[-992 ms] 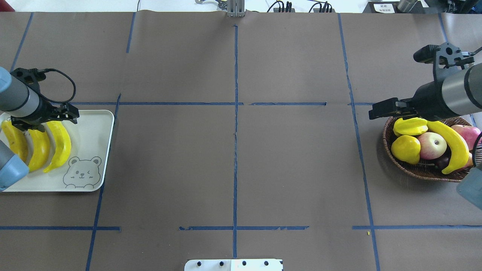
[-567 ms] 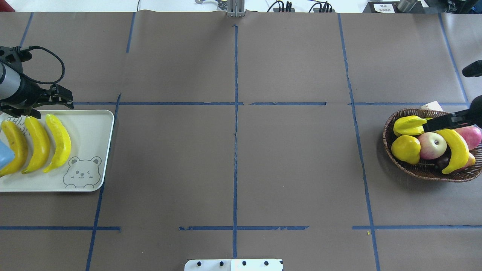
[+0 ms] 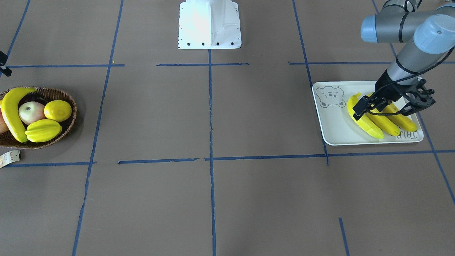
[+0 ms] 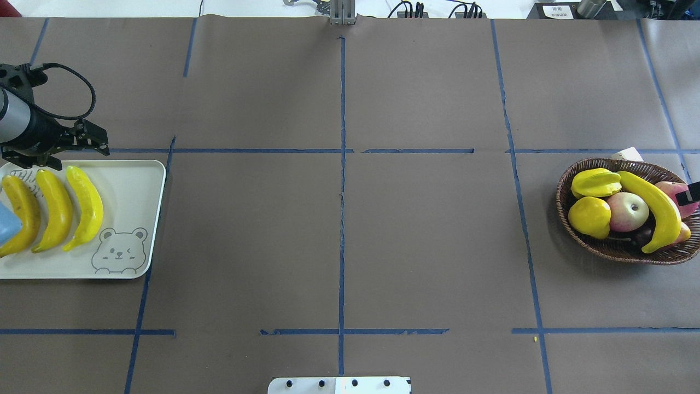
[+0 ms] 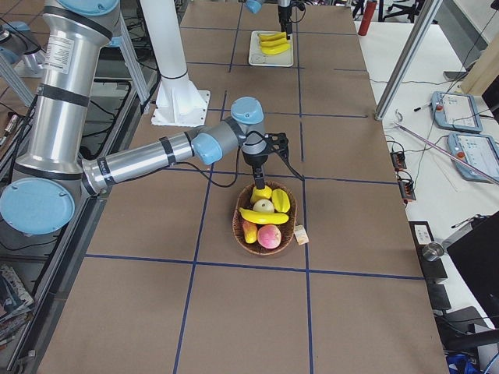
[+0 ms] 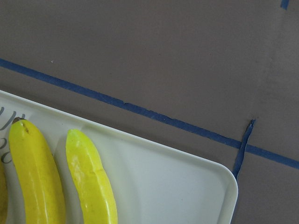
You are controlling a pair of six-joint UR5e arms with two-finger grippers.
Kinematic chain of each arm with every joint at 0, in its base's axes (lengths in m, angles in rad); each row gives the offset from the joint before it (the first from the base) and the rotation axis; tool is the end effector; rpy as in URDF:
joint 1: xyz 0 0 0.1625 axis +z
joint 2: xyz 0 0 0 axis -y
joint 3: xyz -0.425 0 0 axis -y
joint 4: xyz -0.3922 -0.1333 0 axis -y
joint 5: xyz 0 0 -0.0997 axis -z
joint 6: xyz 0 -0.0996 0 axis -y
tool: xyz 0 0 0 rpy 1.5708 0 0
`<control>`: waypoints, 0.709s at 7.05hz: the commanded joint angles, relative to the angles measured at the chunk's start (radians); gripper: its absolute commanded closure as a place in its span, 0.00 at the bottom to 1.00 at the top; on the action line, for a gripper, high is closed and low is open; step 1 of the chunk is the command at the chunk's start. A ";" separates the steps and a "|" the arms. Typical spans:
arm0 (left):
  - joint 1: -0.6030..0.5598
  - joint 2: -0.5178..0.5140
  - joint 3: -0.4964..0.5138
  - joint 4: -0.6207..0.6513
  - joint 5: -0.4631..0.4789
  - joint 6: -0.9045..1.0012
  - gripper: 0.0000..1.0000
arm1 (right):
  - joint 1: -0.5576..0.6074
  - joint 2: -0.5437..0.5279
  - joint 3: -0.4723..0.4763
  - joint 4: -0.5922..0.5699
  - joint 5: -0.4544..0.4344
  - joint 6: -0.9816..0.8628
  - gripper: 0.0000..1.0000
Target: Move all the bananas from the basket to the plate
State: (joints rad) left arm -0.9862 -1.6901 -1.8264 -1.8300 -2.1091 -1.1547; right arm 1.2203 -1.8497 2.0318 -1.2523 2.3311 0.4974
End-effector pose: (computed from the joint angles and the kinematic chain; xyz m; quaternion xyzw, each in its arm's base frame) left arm 0.2330 -0.5011 0.4507 0.0008 0.3926 -0.1780 0.9023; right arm -0.0735 -0.3893 0.5155 0.0618 -0.4223 -0.0256 0.9040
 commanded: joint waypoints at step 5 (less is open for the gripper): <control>0.003 -0.003 0.001 -0.002 0.000 0.000 0.00 | -0.001 0.001 -0.352 0.453 0.065 0.153 0.00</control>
State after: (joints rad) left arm -0.9834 -1.6928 -1.8254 -1.8304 -2.1092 -1.1551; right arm 1.2222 -1.8500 1.6979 -0.8091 2.3957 0.6465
